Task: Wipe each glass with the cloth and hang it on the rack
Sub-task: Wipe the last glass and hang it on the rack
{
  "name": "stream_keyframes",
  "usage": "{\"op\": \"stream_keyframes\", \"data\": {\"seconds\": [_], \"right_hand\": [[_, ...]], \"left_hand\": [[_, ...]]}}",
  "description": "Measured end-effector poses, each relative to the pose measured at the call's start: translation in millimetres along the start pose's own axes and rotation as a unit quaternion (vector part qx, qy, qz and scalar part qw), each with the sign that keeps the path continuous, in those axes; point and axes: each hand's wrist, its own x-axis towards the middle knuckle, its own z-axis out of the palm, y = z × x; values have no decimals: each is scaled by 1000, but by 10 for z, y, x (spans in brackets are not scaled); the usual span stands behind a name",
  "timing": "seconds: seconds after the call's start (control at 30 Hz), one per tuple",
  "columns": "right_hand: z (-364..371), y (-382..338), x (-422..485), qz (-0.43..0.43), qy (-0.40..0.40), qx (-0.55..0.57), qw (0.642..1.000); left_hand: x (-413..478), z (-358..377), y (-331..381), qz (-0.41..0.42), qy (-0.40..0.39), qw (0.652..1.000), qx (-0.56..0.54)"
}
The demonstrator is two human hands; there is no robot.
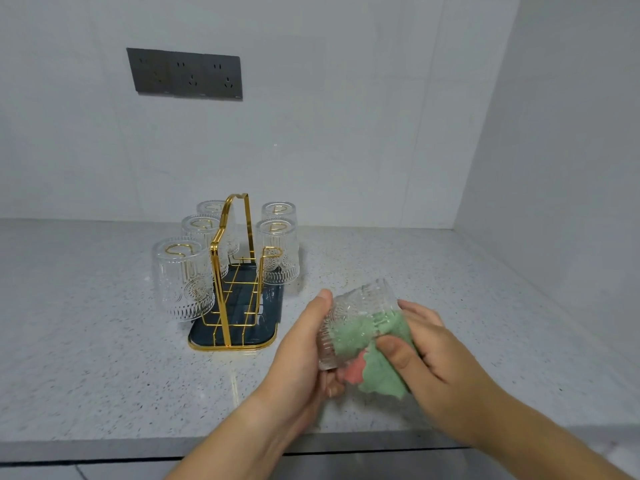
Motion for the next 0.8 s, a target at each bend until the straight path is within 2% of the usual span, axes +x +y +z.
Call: {"op": "stream_keyframes", "data": {"seconds": [0.1, 0.17, 0.33, 0.37, 0.47, 0.5, 0.53, 0.63, 0.73, 0.8], "right_hand": [[2, -30, 19, 50, 17, 61, 997], [-9, -124, 35, 49, 26, 121, 991], [-52, -248, 84, 55, 41, 237, 969], [-68, -254, 108, 64, 43, 254, 964], [-115, -266, 190, 113, 51, 290, 949], [-128, -273, 202, 124, 46, 297, 946], [-136, -282, 213, 122, 34, 297, 946], [-113, -275, 186, 101, 15, 274, 956], [-58, -238, 93, 43, -9, 199, 979], [-57, -178, 47, -10, -9, 54, 998]], "left_hand": [[16, 16, 18, 94, 54, 993, 52], [-1, 32, 26, 143, 76, 984, 71], [-77, 64, -31, 200, 57, 975, 83], [-70, 38, -72, 225, 62, 963, 133], [2, -139, -198, 317, 86, 879, 345], [-6, -154, -202, 325, 93, 871, 357], [-20, -138, -202, 322, 97, 879, 339], [-85, 30, -109, 255, 81, 951, 155], [-106, 71, 20, 78, 90, 992, 39], [-98, 27, 114, -68, 49, 996, -22]]}}
